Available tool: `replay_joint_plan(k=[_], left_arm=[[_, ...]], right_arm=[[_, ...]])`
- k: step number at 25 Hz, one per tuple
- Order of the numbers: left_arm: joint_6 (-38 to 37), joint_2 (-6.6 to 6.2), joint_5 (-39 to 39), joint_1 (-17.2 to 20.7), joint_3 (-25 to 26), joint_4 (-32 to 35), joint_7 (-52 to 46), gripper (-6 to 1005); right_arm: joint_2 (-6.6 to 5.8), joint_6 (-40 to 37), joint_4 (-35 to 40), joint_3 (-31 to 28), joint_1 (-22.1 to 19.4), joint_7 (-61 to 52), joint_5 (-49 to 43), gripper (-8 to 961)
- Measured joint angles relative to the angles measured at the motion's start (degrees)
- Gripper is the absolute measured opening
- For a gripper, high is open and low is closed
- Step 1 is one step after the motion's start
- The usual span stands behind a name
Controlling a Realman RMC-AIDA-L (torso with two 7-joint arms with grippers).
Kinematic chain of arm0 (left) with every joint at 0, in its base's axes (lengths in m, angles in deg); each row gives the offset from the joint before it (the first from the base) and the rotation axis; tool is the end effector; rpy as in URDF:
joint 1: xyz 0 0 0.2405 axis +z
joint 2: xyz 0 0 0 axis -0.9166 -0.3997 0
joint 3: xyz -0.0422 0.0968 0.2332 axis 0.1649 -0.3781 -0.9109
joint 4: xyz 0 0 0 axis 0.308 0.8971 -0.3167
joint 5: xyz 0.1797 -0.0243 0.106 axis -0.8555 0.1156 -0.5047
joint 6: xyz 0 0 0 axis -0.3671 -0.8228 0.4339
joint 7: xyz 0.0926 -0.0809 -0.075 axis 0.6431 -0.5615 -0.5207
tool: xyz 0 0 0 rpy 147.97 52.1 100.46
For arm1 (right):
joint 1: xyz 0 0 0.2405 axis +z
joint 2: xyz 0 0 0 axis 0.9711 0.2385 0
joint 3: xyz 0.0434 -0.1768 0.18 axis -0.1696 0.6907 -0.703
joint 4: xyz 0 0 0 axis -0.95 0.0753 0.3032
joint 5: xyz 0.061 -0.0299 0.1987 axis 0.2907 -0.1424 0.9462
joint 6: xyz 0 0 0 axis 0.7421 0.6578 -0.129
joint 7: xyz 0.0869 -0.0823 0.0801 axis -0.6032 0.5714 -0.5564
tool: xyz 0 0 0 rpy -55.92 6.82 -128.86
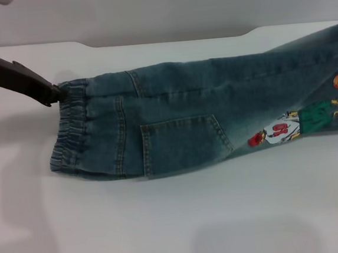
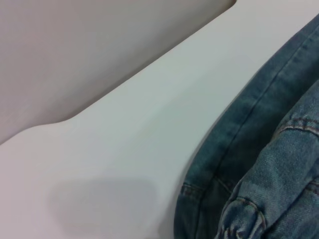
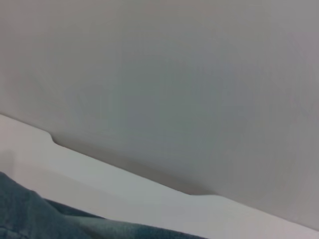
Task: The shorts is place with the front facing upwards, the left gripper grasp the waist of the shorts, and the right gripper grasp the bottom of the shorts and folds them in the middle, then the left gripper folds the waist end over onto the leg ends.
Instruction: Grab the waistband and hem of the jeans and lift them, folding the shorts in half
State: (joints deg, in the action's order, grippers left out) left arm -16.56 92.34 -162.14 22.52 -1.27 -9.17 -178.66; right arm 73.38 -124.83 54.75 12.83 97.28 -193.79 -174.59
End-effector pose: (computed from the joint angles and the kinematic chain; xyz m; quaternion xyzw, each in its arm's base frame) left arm -0.2065 0.4116 0.0671 -0.9173 -0.3001 0.1080 0.2385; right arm 0.2477 0.3354 0.1662 -0.8599 0.3126 0.0953 0.3921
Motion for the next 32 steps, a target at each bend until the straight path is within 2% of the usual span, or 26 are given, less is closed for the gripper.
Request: replay_joint_plan(k=[3, 17, 25, 32], left_arm=[[0.7, 0.44, 0.0, 0.3, 0.0, 0.0, -0.1, 31], [5.8, 0.94, 0.3, 1.1, 1.3, 0.0, -0.4, 31], [9.1, 1.02, 3.0, 3.4, 1.3, -0.9, -0.8, 31], [10.6, 0.9, 6.8, 6.1, 1.3, -0.3, -0.6, 30]], right_arm=[[-0.05, 0.0, -0.5, 0.4, 0.0, 0.0, -0.6, 2], [0.34, 0.2, 1.7, 4.0, -1.0, 2.3, -0.1, 2], [0.48, 0.3, 1.5, 3.7, -4.6, 8.2, 9.6, 2], [0.61, 1.7, 0.8, 4.0, -5.7, 10.4, 11.3, 2]])
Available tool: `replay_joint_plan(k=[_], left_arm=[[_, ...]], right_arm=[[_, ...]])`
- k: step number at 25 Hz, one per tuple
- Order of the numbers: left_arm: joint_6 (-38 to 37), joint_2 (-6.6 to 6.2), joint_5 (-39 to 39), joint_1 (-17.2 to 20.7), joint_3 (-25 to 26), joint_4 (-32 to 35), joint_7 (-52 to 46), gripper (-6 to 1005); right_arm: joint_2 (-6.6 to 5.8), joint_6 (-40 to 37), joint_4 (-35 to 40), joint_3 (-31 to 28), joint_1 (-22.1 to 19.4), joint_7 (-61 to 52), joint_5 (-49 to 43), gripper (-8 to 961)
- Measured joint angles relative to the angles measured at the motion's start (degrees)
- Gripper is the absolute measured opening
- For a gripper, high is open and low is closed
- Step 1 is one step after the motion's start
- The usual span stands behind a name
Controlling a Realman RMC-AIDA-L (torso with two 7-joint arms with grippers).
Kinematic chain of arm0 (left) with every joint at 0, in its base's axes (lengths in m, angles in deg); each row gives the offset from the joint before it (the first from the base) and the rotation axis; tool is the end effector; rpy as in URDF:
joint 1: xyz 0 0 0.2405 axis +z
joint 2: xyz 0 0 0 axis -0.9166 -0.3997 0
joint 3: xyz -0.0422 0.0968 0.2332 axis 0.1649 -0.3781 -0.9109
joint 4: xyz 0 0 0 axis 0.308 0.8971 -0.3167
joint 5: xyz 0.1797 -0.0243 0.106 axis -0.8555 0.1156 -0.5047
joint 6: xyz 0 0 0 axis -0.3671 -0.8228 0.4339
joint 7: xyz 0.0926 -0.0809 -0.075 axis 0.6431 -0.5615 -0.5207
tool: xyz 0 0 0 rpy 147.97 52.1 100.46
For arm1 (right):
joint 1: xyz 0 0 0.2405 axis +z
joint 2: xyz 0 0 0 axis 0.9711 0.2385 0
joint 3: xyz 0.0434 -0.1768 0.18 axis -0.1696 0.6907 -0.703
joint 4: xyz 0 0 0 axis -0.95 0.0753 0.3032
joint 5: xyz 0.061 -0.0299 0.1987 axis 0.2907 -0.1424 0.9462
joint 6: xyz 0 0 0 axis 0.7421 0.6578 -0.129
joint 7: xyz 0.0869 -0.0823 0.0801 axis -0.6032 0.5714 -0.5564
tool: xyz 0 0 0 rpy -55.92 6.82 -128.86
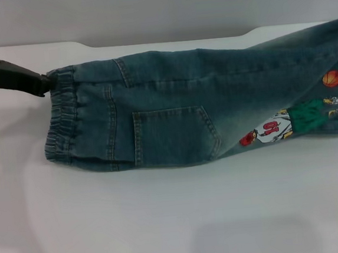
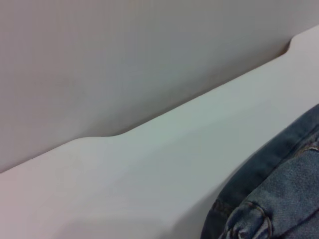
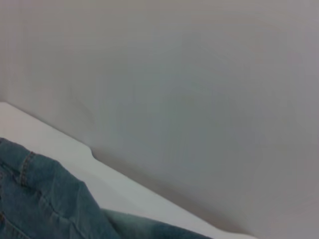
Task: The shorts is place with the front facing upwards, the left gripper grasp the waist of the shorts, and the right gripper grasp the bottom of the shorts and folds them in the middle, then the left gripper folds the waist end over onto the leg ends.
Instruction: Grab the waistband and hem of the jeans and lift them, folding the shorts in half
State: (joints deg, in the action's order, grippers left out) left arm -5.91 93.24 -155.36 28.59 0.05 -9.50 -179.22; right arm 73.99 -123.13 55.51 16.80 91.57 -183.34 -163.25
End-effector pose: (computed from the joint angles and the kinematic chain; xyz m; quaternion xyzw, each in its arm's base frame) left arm -0.2346 0.4121 0.0702 -0.8899 -0.3412 0.0290 0.3013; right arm 0.2402 0.3202 0.1563 -0.8866 0.2248 0.1282 0.3833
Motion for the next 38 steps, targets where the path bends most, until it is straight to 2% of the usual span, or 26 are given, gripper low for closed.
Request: replay_joint_plan(k=[10, 12, 16, 27, 38], left_arm=[[1.9, 0.03, 3.4, 2.2, -0.2, 0.5, 0.4, 31], [6.5, 0.17, 8.7, 4.7, -1.0, 0.6, 1.4, 31], [7.2, 0.17, 10.6, 5.2, -1.2, 0.4, 2.1, 30], [7.3, 0.04, 10.9, 4.9, -1.5, 0.3, 2.1, 30], [9.6, 0.13, 10.9, 4.3, -3.0, -1.1, 2.1, 30]], right_arm=[[0.04, 4.2, -2.3, 0.4, -1.2, 4.2, 5.3, 2], [-0.01, 5.4, -3.5, 0.4, -1.5, 5.7, 7.1, 2], [-0.14, 7.1, -4.7, 0.4, -2.3, 8.1, 10.4, 2], [0.0, 6.8, -5.4, 0.9, -5.0, 8.1, 10.4, 2], [-0.23, 9.2, -8.8, 1.1, -5.3, 8.3, 9.1, 2]])
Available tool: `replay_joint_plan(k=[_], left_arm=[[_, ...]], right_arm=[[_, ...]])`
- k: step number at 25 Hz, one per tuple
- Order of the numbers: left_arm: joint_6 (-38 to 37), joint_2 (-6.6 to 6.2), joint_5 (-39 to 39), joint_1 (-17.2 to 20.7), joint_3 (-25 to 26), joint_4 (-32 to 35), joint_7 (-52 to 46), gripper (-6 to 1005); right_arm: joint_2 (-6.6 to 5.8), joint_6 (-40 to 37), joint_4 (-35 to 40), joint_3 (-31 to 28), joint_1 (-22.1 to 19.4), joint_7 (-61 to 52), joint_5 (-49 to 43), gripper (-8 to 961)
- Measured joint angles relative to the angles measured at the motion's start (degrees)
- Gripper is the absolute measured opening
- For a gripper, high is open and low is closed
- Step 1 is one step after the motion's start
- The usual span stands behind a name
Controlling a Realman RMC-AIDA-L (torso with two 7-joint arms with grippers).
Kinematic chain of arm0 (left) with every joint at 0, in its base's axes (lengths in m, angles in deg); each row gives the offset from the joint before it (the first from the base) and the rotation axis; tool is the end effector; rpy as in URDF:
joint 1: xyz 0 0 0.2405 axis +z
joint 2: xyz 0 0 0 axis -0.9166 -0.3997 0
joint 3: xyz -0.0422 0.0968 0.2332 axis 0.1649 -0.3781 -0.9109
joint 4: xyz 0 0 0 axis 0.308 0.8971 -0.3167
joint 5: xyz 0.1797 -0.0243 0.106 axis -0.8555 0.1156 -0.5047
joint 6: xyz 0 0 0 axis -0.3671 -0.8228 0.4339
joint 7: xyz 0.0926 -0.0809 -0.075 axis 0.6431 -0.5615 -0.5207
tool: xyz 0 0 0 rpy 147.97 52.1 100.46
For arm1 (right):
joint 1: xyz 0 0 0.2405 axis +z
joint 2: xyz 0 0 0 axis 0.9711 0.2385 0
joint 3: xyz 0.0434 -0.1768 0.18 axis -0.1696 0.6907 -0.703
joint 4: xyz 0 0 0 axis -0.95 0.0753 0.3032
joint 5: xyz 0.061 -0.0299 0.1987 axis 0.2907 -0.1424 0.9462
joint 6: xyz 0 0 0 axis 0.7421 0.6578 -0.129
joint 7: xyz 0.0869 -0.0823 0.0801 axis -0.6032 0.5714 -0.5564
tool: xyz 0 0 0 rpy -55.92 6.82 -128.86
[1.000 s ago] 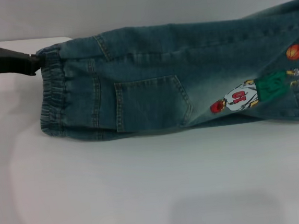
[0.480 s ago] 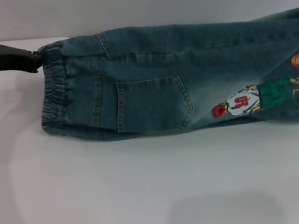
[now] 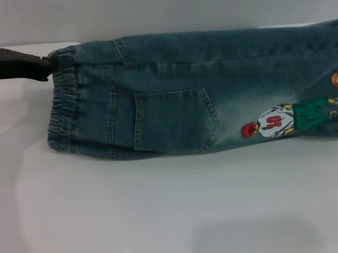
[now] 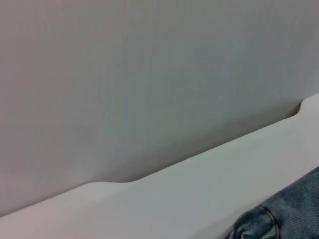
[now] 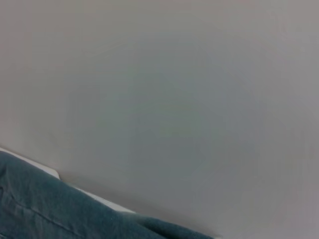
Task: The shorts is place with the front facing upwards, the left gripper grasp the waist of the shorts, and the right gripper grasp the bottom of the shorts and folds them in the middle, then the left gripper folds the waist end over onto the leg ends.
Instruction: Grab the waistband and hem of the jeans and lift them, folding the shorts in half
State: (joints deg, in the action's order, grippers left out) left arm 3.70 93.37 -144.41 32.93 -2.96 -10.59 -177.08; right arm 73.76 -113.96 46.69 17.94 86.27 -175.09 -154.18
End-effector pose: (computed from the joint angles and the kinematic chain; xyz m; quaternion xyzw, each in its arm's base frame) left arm -0.2396 0.4154 0.0671 -0.8762 -0.3399 -0.0496 0.3380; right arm 0.2800 0.3132 0.1516 -0.8545 0.2441 0.1711 0.4254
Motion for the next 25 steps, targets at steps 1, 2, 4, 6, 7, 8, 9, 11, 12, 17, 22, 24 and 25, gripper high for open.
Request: replay_joint_plan(k=[1, 2, 4, 6, 7, 8, 9, 11, 12, 17, 22, 24, 25], left_arm=[[0.1, 0.01, 0.0, -0.1, -0.2, -0.3, 0.0, 30], [0.4, -0.01, 0.0, -0.3, -0.4, -0.5, 0.0, 30], [0.6, -0.04, 0.0, -0.4, -0.8, -0.8, 0.0, 30], [1.0, -0.06, 0.0, -0.5, -1.2, -1.0, 0.0, 30], [1.3, -0.06, 0.0, -0.6, -1.6, -1.0, 0.0, 30], [1.4, -0.06, 0.0, -0.7, -1.8, -1.1, 0.0, 31], [1.6, -0.06, 0.1, -0.8, -1.9, -1.2, 0.0, 31], [1.7, -0.06, 0.1, -1.1, -2.0, -1.4, 0.0, 31], [1.7, -0.06, 0.1, -1.3, -2.0, -1.4, 0.0, 31], [1.7, -0.01, 0.1, -1.8, -2.0, -1.5, 0.0, 30], [2.3, 0.04, 0.1, -1.9, -2.7, -1.6, 0.0, 30], [2.4, 0.04, 0.1, -1.8, -2.7, -1.6, 0.0, 30], [2.5, 0.04, 0.1, -1.7, -2.7, -1.6, 0.0, 30]], right_arm=[[0.0, 0.1, -0.1, 0.1, 0.2, 0.0, -0.7, 2], [0.0, 0.2, -0.1, 0.2, 0.3, -0.2, -1.3, 2], [0.03, 0.4, -0.5, 0.3, 0.8, -0.6, -3.0, 2], [0.06, 1.1, -1.3, 0.5, 1.2, -1.0, -4.3, 2], [0.05, 1.5, -1.6, 0.7, 1.2, -1.1, -4.6, 2], [0.01, 2.3, -2.2, 1.0, 1.3, -1.2, -4.7, 2], [0.0, 2.9, -2.5, 1.3, 1.3, -1.2, -4.8, 2], [-0.03, 3.9, -3.1, 1.6, 1.3, -1.2, -4.8, 2], [-0.03, 4.2, -3.2, 1.7, 1.3, -1.2, -4.8, 2], [-0.05, 5.2, -3.4, 2.7, 1.5, -1.2, -5.7, 2], [0.07, 6.0, -3.1, 4.6, 1.3, -1.3, -6.9, 2], [0.15, 6.0, -2.0, 6.2, 0.8, -0.9, -7.0, 2], [0.2, 6.1, -1.5, 6.7, 0.6, -0.8, -7.0, 2]])
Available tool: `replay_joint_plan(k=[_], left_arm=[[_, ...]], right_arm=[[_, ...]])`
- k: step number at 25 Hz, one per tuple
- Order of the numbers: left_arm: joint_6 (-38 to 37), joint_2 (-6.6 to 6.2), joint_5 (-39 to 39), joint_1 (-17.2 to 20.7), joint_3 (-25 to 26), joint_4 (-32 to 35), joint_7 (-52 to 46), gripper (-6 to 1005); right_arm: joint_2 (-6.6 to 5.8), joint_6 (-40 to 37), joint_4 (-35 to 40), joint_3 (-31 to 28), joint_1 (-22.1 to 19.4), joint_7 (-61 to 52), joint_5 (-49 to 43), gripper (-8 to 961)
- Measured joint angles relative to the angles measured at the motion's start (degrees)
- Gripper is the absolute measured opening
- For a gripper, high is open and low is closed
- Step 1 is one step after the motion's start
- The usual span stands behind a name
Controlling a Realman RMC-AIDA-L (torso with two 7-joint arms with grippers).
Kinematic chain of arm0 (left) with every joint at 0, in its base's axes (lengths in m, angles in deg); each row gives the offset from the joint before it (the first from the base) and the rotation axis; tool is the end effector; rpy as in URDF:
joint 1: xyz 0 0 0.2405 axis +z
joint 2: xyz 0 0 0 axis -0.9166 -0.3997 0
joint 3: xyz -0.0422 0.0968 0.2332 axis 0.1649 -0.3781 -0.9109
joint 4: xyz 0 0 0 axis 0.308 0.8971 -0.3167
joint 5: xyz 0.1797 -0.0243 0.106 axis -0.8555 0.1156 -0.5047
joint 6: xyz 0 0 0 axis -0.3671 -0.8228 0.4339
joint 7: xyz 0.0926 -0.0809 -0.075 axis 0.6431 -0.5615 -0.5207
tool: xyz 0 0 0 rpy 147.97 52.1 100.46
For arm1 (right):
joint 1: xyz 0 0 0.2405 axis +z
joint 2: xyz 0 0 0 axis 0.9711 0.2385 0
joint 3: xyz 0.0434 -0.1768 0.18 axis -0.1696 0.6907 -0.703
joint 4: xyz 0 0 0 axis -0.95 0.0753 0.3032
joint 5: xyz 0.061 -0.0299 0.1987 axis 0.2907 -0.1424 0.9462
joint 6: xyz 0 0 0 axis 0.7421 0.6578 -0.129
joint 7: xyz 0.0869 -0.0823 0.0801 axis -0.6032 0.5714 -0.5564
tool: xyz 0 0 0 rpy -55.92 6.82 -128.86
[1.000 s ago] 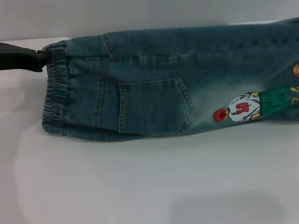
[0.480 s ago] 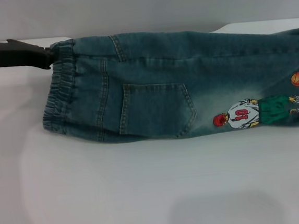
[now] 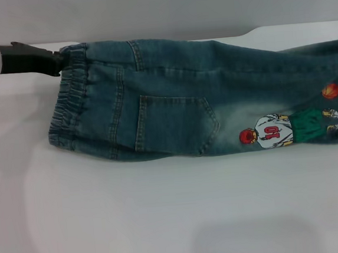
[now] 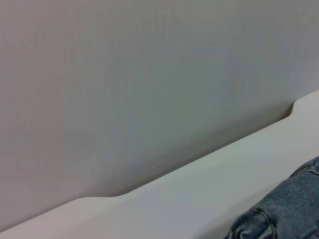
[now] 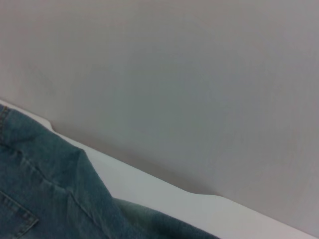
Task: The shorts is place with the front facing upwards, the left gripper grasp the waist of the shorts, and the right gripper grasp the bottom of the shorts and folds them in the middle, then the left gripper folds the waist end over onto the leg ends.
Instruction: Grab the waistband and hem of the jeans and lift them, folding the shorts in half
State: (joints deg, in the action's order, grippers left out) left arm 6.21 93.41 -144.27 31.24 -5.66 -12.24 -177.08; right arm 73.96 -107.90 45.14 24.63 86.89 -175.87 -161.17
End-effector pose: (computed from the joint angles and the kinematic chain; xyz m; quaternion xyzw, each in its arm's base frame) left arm -0.2278 0.4240 0.0561 -0.8839 -0.3220 -0.0452 0.3362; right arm 0.2860 0.3269 0.1252 -0.8667 0.2487 0.1087 0.4185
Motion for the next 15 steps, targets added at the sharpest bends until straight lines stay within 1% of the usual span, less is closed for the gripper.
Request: replay_joint_plan(k=[9, 12, 15], left_arm=[[0.8, 0.09, 0.2, 0.6, 0.0, 0.0, 0.0, 31], [1.0, 0.09, 0.4, 0.9, 0.0, 0.0, 0.0, 31], [1.1, 0.09, 0.6, 0.9, 0.0, -0.5, 0.1, 31]], right_arm=[[0.34, -0.1, 2.1, 2.3, -1.3, 2.2, 0.5, 1], [0.46, 0.0, 2.4, 2.4, -2.3, 4.1, 3.3, 1], [0.46, -1.4, 2.5, 2.3, -4.1, 8.1, 9.6, 1]])
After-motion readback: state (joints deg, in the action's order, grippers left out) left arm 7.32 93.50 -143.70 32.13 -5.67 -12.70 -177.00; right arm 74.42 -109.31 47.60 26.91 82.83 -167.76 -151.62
